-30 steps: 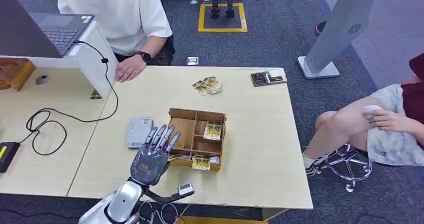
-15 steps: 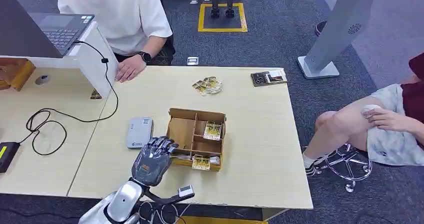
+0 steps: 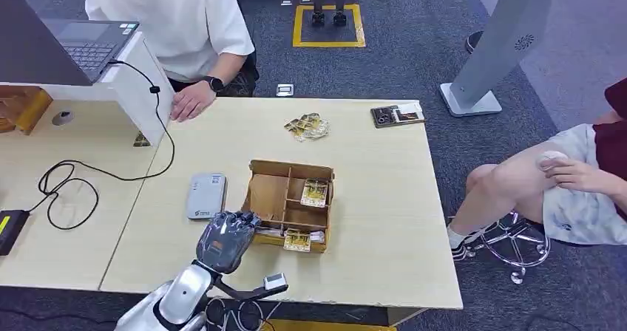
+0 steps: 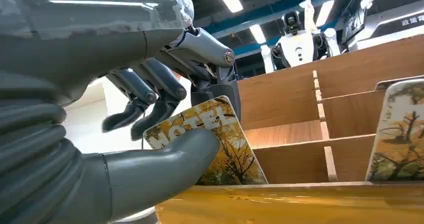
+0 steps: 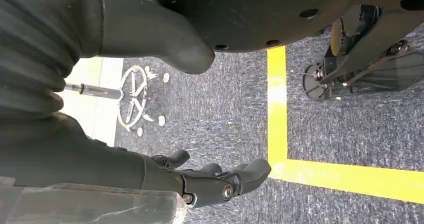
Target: Pass the card to the sensor for recognition and then transmit it.
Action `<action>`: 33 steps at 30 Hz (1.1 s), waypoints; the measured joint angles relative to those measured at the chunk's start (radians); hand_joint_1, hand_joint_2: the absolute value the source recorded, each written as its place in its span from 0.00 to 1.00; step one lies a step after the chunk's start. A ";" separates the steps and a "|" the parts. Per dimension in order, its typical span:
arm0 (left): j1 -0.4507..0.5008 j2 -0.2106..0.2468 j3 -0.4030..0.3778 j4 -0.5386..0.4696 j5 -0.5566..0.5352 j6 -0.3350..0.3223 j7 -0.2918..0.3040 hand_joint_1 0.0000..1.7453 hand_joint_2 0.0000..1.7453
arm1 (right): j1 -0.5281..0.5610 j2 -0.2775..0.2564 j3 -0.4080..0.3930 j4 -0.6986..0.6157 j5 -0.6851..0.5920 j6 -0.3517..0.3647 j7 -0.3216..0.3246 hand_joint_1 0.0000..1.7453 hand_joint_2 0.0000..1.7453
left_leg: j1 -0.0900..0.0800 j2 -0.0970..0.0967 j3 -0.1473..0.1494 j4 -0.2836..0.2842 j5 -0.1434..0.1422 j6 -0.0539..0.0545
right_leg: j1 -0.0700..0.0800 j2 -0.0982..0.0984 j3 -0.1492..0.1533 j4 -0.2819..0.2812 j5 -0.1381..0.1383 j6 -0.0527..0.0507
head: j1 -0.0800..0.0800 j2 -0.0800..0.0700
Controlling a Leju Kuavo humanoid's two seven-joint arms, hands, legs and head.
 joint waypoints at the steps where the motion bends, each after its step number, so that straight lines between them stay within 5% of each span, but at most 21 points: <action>1: 0.000 0.001 0.000 0.000 0.000 0.000 0.000 1.00 1.00 | 0.000 0.000 0.000 0.000 0.000 0.000 0.000 0.00 1.00 | 0.000 0.000 0.000 0.000 0.000 0.000 | 0.000 0.000 0.000 0.000 0.000 0.000 | 0.000 0.000; 11: 0.000 0.005 0.000 -0.001 0.025 0.044 -0.010 1.00 1.00 | 0.000 0.000 0.000 0.000 0.000 0.002 0.000 0.00 1.00 | 0.000 0.000 0.000 0.000 0.000 0.000 | 0.000 0.000 0.000 0.000 0.000 0.000 | 0.000 0.000; 21: 0.020 -0.004 0.013 -0.055 0.020 0.257 -0.037 1.00 1.00 | 0.000 0.000 0.000 0.000 0.000 0.003 0.000 0.00 1.00 | 0.000 0.000 0.000 0.000 0.000 0.000 | 0.000 0.000 0.000 0.000 0.000 0.000 | 0.000 0.000; 30: 0.106 -0.107 0.164 -0.271 -0.003 0.261 -0.206 1.00 1.00 | 0.004 0.000 0.000 0.000 0.000 -0.002 -0.001 0.00 1.00 | 0.000 0.000 0.000 0.000 0.000 0.000 | 0.000 0.000 0.000 0.000 0.000 0.000 | 0.000 0.000; 33: 0.119 -0.135 0.202 -0.308 -0.001 0.260 -0.218 1.00 1.00 | 0.003 0.000 0.000 0.000 0.000 -0.003 -0.002 0.00 1.00 | 0.000 0.000 0.000 0.000 0.000 0.000 | 0.000 0.000 0.000 0.000 0.000 0.000 | 0.000 0.000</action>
